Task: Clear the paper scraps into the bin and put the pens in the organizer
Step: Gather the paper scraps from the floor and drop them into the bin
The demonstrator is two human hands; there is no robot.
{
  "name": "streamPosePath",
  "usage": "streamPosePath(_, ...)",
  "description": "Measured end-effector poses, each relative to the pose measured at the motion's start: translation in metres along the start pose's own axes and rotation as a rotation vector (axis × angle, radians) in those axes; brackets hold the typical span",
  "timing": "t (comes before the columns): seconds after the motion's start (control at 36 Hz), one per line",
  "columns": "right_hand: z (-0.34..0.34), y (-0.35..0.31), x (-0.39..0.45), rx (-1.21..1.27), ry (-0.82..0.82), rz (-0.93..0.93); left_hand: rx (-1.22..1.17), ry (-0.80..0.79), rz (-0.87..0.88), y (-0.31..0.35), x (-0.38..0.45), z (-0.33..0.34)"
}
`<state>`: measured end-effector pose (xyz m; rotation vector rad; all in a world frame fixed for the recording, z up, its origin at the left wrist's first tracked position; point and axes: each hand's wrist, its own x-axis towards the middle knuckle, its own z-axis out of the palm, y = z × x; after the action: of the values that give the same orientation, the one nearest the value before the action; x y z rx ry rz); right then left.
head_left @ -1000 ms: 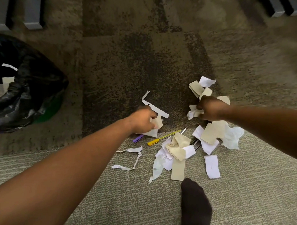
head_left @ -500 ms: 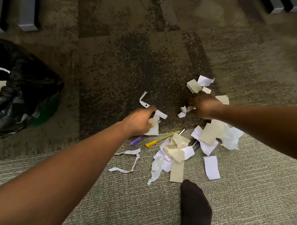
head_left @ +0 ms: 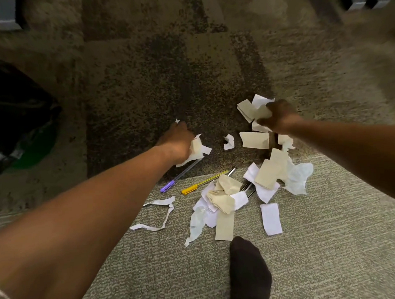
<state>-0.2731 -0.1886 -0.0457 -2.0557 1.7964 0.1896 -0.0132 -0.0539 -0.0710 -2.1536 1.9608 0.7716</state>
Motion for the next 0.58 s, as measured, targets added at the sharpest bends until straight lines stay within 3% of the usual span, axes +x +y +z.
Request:
streamPosePath(0.22,0.020,-0.004,-0.004,-0.062,-0.070,0.005,0.100,0.066,0.182,0.004,-0.003,-0.001)
streamPosePath(0.36,0.019,-0.003,-0.003,-0.081,-0.091,-0.048,-0.156,0.064,0.176,0.016,0.000,-0.006)
streamPosePath(0.47,0.016,0.003,-0.001,0.048,-0.142,0.003,-0.461,0.021,0.150,0.037,0.009,-0.016)
streamPosePath(0.58,0.001,0.010,0.004,0.178,-0.201,0.000,-0.556,-0.109,0.194,0.058,0.015,-0.022)
